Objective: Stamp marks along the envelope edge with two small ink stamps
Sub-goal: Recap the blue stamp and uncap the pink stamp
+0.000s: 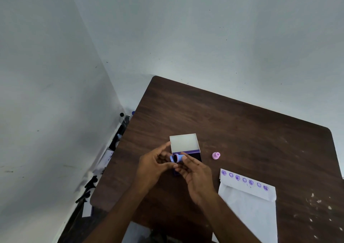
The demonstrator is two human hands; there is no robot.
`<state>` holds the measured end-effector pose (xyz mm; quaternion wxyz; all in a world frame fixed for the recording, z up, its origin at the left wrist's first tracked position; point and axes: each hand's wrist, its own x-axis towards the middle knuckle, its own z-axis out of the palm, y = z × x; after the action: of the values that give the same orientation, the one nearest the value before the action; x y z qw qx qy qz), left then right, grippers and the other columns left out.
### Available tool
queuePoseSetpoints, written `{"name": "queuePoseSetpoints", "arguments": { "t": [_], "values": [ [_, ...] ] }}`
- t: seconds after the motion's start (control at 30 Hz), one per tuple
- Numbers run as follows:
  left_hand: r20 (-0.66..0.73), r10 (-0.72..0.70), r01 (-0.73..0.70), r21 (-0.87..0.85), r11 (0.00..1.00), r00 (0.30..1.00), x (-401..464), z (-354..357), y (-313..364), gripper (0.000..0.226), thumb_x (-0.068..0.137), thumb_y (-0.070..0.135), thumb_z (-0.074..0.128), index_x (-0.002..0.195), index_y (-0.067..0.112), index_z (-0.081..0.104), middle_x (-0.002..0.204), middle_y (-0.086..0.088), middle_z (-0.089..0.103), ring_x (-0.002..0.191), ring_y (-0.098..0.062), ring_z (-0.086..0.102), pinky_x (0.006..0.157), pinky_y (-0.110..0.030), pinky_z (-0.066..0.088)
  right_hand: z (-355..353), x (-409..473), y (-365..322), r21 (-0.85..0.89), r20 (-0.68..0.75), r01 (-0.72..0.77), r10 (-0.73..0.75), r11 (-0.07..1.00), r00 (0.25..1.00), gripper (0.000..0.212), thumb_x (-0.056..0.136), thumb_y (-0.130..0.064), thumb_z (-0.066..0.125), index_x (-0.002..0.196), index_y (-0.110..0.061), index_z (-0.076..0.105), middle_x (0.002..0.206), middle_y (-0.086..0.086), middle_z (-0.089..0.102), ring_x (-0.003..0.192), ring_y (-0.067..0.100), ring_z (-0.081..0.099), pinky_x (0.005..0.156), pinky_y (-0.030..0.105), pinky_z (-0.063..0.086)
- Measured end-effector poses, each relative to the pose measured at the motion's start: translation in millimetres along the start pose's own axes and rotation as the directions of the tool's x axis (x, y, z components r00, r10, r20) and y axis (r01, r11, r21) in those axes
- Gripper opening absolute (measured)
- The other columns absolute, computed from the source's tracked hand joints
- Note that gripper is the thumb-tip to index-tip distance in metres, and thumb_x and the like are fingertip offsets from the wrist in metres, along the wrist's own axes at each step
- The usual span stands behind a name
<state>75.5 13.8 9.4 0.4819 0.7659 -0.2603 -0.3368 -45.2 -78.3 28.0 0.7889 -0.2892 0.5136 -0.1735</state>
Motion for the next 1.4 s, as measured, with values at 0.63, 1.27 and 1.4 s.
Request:
{"name": "queuePoseSetpoints", "arguments": {
  "t": [0.63,1.27,1.4],
  "values": [
    [-0.065,-0.041,0.041,-0.005,0.999,0.997,2,9,1,0.030,0.070,0.012,0.081,0.099,0.016,0.075,0.088,0.011,0.070,0.078,0.005,0.067,0.073,-0.006,0.051,-3,14,1,-0.175,-0.066,0.031,-0.043,0.984,0.997,0.038,0.066,-0.019,0.077,0.100,-0.003,0.072,0.092,0.017,0.076,0.085,0.034,0.073,0.082,0.040,0.059],
    [-0.052,-0.026,0.025,-0.014,1.000,0.998,6,18,8,0.031,0.072,0.011,0.080,0.100,0.021,0.071,0.093,0.011,0.068,0.083,0.016,0.062,0.072,-0.001,0.046,-12,19,-8,-0.017,0.016,0.014,-0.014,1.000,1.000,0.030,0.077,-0.005,0.071,0.106,0.002,0.070,0.104,0.023,0.072,0.089,0.037,0.072,0.074,0.035,0.062],
    [-0.044,-0.023,0.020,-0.067,0.998,0.999,6,17,10,0.042,0.073,0.007,0.079,0.112,0.017,0.066,0.095,0.020,0.066,0.086,0.016,0.063,0.073,-0.001,0.046,-12,19,-9,0.069,0.051,-0.028,0.024,0.997,0.998,0.028,0.081,-0.003,0.070,0.109,0.002,0.069,0.107,0.024,0.071,0.093,0.037,0.071,0.074,0.035,0.061]
  ]
}}
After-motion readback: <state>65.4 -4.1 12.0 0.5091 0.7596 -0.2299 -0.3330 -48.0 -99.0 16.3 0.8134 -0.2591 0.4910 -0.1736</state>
